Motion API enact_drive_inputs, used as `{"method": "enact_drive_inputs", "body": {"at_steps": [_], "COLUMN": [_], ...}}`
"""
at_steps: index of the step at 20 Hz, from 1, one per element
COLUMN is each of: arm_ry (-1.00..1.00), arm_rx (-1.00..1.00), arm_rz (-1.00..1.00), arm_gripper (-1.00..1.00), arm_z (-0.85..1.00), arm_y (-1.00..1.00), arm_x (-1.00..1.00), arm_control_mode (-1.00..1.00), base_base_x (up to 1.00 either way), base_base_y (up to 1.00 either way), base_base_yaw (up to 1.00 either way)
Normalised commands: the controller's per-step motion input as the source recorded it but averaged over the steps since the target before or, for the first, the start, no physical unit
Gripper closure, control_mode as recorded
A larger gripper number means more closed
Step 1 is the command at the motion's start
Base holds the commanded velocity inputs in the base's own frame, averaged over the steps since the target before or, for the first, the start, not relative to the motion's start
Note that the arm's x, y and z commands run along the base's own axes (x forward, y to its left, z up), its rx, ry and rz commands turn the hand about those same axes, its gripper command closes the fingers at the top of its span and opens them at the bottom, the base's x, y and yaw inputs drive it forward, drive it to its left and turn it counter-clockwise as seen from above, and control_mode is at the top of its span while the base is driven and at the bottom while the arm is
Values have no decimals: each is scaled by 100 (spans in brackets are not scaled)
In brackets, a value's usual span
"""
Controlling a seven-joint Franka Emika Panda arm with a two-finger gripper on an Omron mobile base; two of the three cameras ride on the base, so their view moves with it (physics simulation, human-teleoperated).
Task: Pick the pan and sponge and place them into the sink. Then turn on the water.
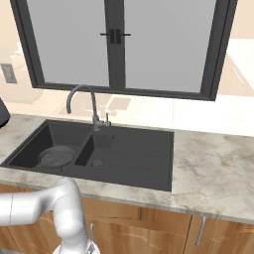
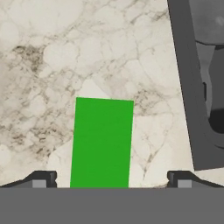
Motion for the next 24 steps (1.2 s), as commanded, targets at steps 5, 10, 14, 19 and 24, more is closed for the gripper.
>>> {"method": "enact_drive_inputs", "body": {"at_steps": [5,10,14,19,24], "arm_ry": [0,0,0,-1,-2], "arm_rx": [0,0,0,0,0], "arm_rz": [0,0,0,0,0], "arm_gripper": [-100,-100,-100,-100,-100], "arm_z": [-16,-17,-17,-19,-21], "arm_y": [0,1,1,6,10], "arm_x": [2,2,3,5,8], "arm_control_mode": [-100,-100,-100,-100,-100], "base_base_x": [0,0,0,0,0], "base_base_y": [0,0,0,0,0], "base_base_yaw": [0,0,0,0,0]}}
